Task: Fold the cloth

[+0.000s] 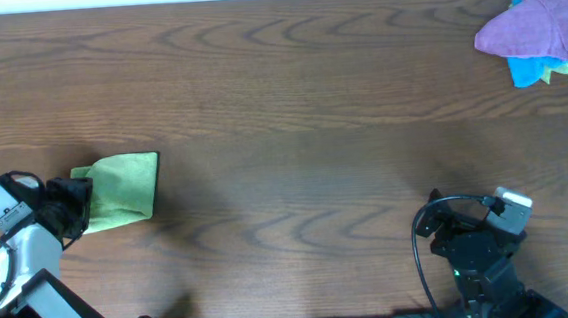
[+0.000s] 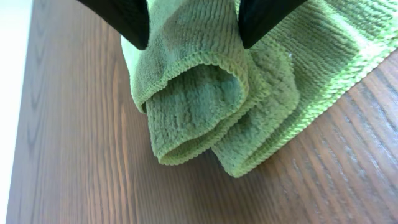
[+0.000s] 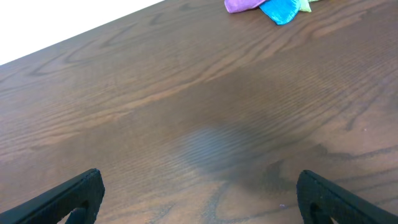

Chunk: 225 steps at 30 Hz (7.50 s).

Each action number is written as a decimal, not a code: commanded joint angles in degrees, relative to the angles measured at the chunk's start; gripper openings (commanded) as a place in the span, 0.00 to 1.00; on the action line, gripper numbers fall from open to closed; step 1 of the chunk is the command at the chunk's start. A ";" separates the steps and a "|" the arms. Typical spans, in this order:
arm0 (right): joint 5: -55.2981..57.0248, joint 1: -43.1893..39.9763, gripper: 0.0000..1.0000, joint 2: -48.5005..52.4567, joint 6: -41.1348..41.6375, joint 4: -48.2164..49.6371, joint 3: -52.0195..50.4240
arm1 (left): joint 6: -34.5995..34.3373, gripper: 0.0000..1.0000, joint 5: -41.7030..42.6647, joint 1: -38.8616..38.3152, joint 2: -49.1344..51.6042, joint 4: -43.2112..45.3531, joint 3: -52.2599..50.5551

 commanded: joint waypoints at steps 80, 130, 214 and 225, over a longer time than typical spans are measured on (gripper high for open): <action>0.83 -0.63 0.99 -0.31 0.81 -0.09 -0.07 | 7.87 0.26 -15.50 5.62 -8.20 -23.08 0.50; 0.83 -0.63 0.99 -0.31 0.81 -0.09 -0.07 | -9.33 0.95 24.96 3.06 -36.06 -28.17 0.52; -2.01 -6.95 0.99 -2.58 -3.43 -3.10 -1.66 | 45.44 0.96 -27.28 -35.45 -85.72 -22.40 -31.50; -30.40 -29.16 0.99 -15.87 -41.24 3.34 -12.09 | 45.42 0.96 -27.28 -35.45 -85.72 -22.40 -31.50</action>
